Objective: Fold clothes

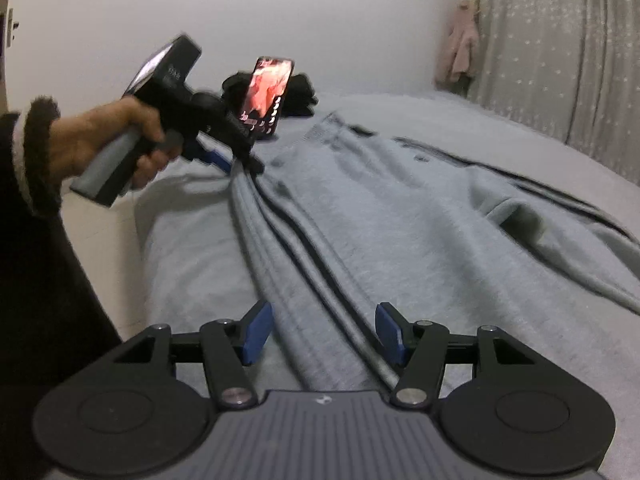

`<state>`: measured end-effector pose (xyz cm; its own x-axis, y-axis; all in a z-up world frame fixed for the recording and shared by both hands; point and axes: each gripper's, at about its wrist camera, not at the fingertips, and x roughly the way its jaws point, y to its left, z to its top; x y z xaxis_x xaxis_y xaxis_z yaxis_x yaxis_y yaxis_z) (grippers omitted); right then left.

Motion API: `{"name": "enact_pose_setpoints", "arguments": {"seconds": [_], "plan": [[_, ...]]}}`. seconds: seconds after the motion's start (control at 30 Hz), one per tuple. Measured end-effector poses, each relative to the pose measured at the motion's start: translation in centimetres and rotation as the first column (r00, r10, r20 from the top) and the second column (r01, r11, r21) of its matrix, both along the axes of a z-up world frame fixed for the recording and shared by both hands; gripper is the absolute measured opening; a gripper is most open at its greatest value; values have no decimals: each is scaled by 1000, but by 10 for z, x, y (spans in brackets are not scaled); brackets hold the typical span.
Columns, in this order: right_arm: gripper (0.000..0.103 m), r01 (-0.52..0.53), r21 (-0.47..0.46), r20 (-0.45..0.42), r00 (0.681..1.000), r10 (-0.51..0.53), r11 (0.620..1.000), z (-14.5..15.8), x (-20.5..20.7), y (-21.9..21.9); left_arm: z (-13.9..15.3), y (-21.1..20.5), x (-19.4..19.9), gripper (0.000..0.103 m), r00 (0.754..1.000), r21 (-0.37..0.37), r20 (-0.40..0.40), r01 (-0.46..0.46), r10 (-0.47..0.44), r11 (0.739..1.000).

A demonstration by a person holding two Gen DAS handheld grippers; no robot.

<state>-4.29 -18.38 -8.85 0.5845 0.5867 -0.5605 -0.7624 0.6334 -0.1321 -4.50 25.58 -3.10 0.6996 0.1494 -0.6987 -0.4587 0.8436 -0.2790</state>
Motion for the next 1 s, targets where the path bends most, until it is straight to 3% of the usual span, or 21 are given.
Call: {"name": "enact_pose_setpoints", "arguments": {"seconds": [0.07,0.1,0.27,0.37,0.43,0.5,0.57,0.7,0.77,0.83,0.9,1.0], "plan": [[13,13,-16,16,1000,-12,1000,-4,1,6,10,-2,-7,15,1000,44,22,-16,15,999],[9,13,1,13,1000,-13,1000,3,0,9,18,-1,-13,15,999,74,31,-25,23,997],[6,-39,81,0,999,39,996,31,-20,25,27,23,-34,14,997,80,-8,-77,78,994],[6,-69,56,-4,998,70,996,27,-31,36,7,20,-29,16,992,125,-110,-54,68,991],[10,-56,-10,-11,998,56,998,10,-36,45,0,8,-22,22,987,216,-149,-23,56,976],[18,-52,-22,-18,998,52,998,6,-40,41,1,2,-20,36,985,275,-165,-7,55,962],[38,-52,-17,-16,999,51,999,15,-45,29,12,-1,-21,64,982,334,-163,-33,92,942],[48,38,40,15,999,-39,998,42,-48,-18,32,-5,-27,71,989,364,-78,-89,126,927],[55,144,42,35,989,-146,989,49,-46,-48,41,-22,-25,73,999,352,-28,-24,36,936],[57,270,37,46,961,-271,962,54,-41,-79,41,-43,-22,73,997,329,-23,80,-77,941],[57,416,43,21,909,-417,908,56,-36,-116,37,-64,-18,73,978,309,-27,204,-206,929],[57,616,47,-20,788,-616,787,58,-29,-173,29,-97,-18,73,922,319,-46,379,-385,869]]}}
